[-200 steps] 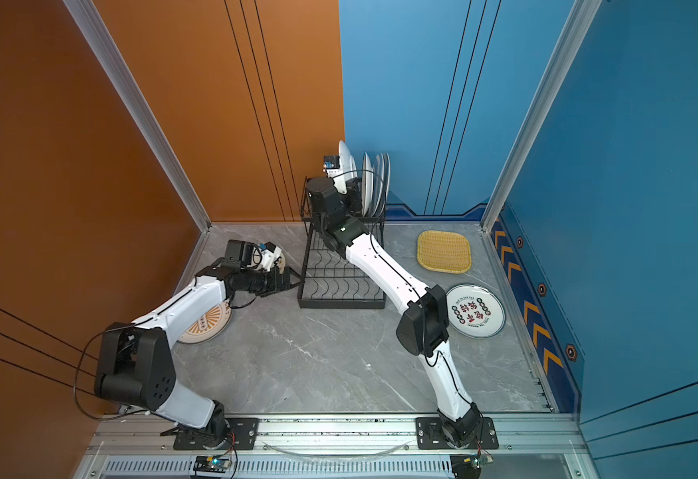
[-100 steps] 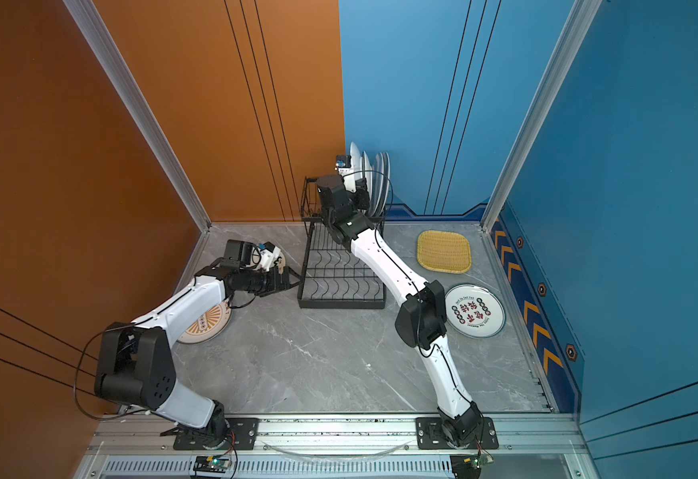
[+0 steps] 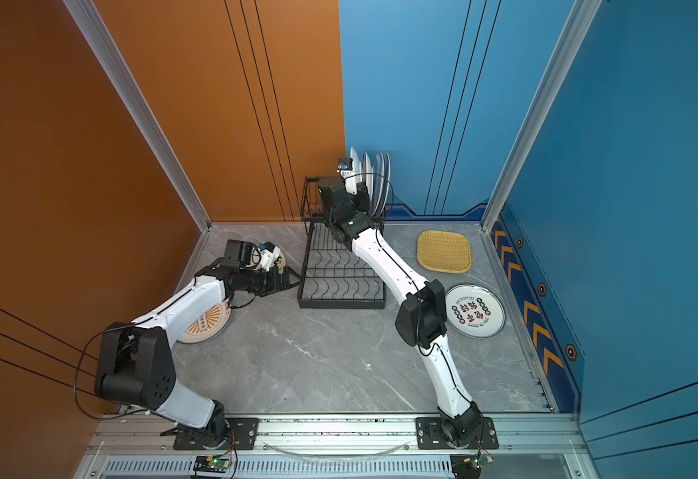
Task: Load plates into a dish rack
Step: Place the plate on the dish rack.
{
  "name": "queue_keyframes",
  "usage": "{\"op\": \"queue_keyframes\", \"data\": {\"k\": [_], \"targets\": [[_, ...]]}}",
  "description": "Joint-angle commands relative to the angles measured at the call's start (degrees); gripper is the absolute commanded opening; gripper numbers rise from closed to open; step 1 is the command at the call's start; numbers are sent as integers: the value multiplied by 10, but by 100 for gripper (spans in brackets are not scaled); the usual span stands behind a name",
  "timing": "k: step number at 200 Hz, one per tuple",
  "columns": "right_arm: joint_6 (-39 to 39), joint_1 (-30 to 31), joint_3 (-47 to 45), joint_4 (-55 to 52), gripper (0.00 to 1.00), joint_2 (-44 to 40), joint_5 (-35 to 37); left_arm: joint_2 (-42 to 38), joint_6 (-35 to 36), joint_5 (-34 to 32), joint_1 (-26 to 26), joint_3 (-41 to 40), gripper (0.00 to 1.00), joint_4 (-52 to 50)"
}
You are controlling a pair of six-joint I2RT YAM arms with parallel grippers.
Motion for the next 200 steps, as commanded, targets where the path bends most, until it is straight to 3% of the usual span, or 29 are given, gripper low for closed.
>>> {"op": "queue_keyframes", "data": {"k": [1, 11, 62, 104, 159, 200], "targets": [[25, -8, 21, -15, 0, 15, -4, 6, 6, -3, 2, -2, 98, -6], [27, -8, 19, -19, 0, 18, -5, 6, 6, -3, 3, -1, 98, -6], [26, -5, 20, -24, 33, 7, -16, 8, 6, -9, -3, -2, 98, -6], [24, 5, 19, -40, 47, -21, -28, 28, 13, -22, -10, 0, 98, -4], [40, 28, -6, -95, 57, -87, -48, 72, 17, -68, -28, 23, 100, 0], [81, 41, -77, -130, 59, -172, -73, 107, -5, -108, -43, 48, 87, 3]]}}
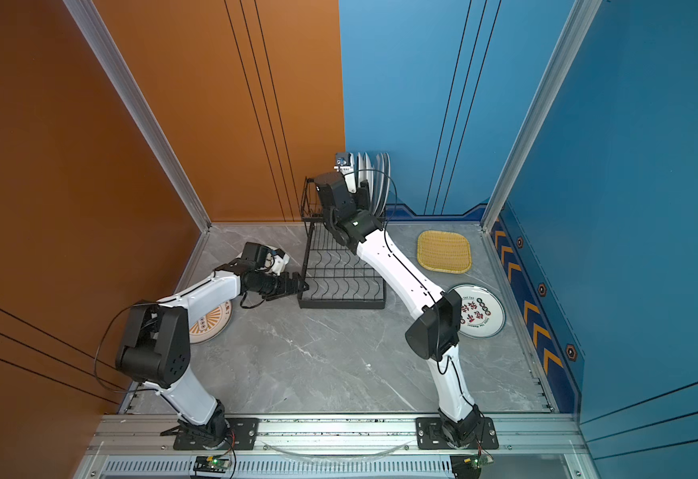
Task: Load plates into a dish rack
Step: Place the plate on the dish rack, then rotate the dish rack at the top-center of the table.
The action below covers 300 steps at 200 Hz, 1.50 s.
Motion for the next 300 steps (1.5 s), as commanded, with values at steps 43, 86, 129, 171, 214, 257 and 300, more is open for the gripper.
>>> {"op": "queue_keyframes", "data": {"k": [43, 86, 129, 171, 214, 257, 300], "targets": [[84, 27, -110, -87, 61, -141, -38, 38, -21, -53, -22, 34, 74, 12], [127, 24, -200, -109, 62, -223, -39, 57, -29, -35, -32, 44, 63, 21], [159, 16, -268, -117, 63, -273, -35, 57, -47, -14, -58, 41, 60, 22], [199, -15, -346, -132, 66, -321, -57, 55, -66, -1, -86, 45, 59, 27], [228, -49, -416, -150, 69, -371, -86, 70, -77, 3, -114, 68, 59, 27], [251, -111, -481, -170, 72, -419, -142, 56, -80, 2, -116, 56, 63, 18], [232, -233, -558, -180, 76, -452, -235, 4, -78, -19, -98, 17, 74, 5]]}}
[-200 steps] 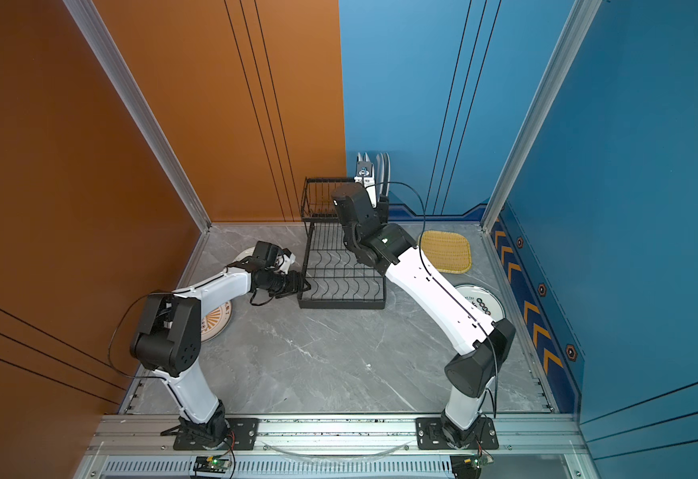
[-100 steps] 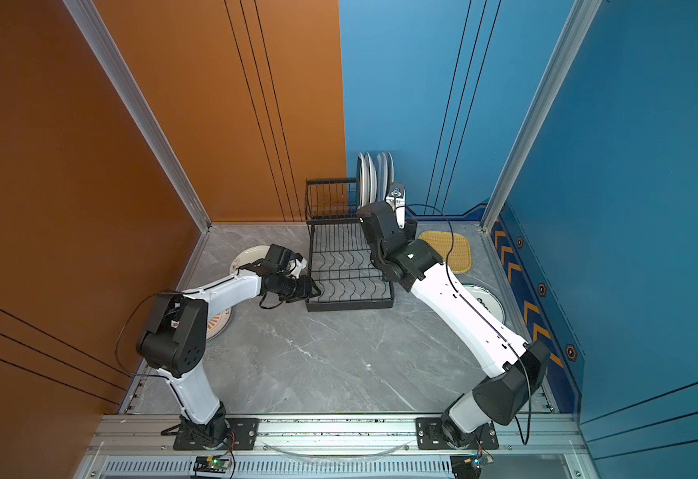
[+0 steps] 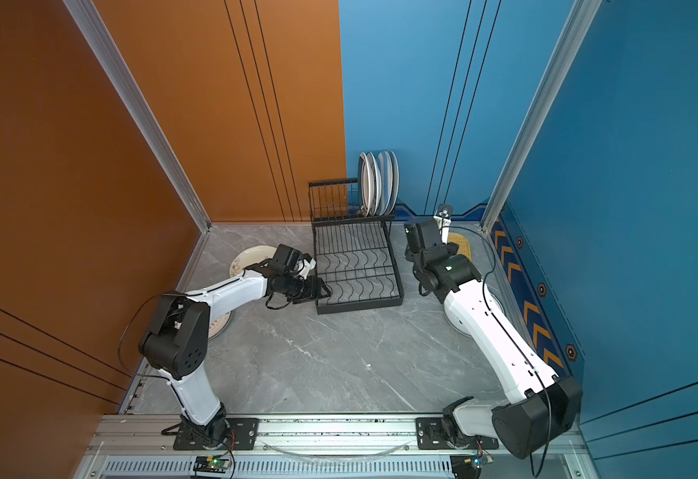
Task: Load plates into a dish rack
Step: Rotate the dish rack at the top-center of the table.
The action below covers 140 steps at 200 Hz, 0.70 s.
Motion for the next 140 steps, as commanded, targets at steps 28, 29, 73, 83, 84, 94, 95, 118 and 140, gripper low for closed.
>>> {"op": "queue_keyframes", "data": {"k": [28, 29, 73, 83, 84, 94, 95, 118, 140], "targets": [[-41, -154, -70, -27, 80, 4, -134, -74, 0, -12, 14, -38, 81, -9], [-42, -159, -71, -27, 80, 6, -137, -75, 0, -11, 14, -38, 81, -9], [-89, -278, -70, 8, 90, 111, -195, -88, -4, -3, 9, -43, 93, -3], [-92, -299, -55, 10, 92, 146, -204, -89, -6, 5, 8, -45, 95, 5], [-92, -300, -53, 10, 92, 150, -205, -90, -6, 6, 8, -45, 95, 6], [-93, -320, -34, 11, 93, 187, -220, -91, -9, 17, 9, -48, 97, 14], [-93, -323, -32, 11, 93, 190, -221, -90, -10, 18, 9, -48, 97, 15], [-101, -356, 16, 9, 95, 267, -236, -94, -23, 37, 9, -53, 99, 33], [-104, -390, 58, -2, 96, 325, -247, -100, -36, 45, 9, -63, 100, 51]]}}
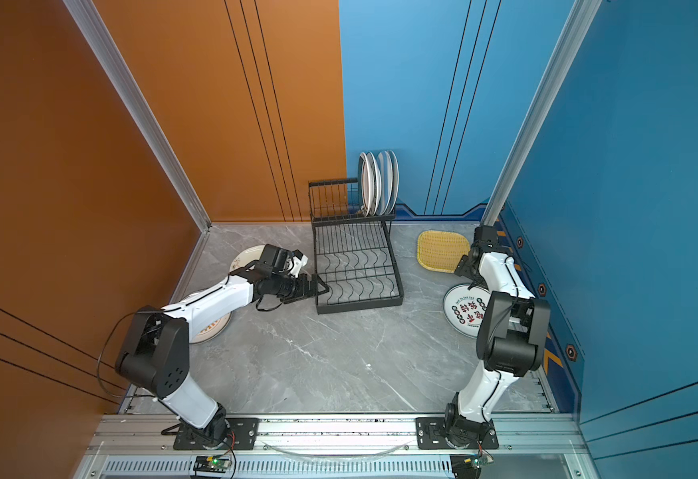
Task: Load plates into a dish rack
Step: Rotate the dish rack at the top-center of the table, then move the plate to the bottom-center of the table.
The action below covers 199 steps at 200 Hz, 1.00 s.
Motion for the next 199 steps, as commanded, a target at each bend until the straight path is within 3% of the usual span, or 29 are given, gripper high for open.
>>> {"op": "queue_keyframes", "data": {"k": [1, 47, 134, 199], "targets": [[-16, -33, 49, -8, 96, 39, -28, -20, -17, 28, -2, -15, 100, 27], [-19, -83, 103, -13, 100, 110, -57, -36, -30, 22, -5, -32, 98, 39], [-25, -102, 173, -41, 100, 192, -87, -25, -46, 19, -7, -25, 98, 49], [-34, -104, 276, -157, 100, 259, -129, -13, -47, 23, -13, -16, 98, 52]]}}
